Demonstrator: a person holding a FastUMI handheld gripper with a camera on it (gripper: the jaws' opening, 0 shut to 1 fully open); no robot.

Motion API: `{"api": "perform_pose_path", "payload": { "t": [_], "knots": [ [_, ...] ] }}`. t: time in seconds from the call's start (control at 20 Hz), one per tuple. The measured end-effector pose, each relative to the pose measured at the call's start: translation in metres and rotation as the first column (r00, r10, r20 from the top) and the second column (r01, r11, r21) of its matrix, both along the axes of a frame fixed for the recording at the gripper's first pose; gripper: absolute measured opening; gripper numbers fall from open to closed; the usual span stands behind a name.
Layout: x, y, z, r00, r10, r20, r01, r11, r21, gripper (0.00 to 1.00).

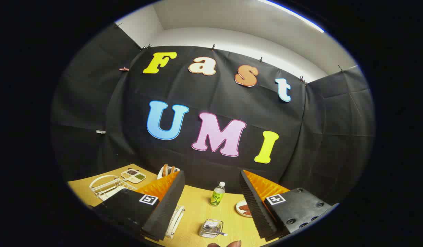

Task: Take the plate from the dish rack, then take the spoon from the basket and place it into the plate.

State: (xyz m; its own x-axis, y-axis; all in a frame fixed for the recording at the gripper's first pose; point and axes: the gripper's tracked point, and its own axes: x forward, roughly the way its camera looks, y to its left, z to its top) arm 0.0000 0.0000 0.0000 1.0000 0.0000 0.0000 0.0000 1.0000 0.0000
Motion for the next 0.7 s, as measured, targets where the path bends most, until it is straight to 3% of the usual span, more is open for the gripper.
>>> {"api": "perform_pose_path", "payload": {
  "t": [0.7],
  "knots": [
    [0.0019, 0.0055, -0.0053, 1.000, -0.010, -0.010, 0.010, 1.000, 0.008, 0.98]
  ]
}}
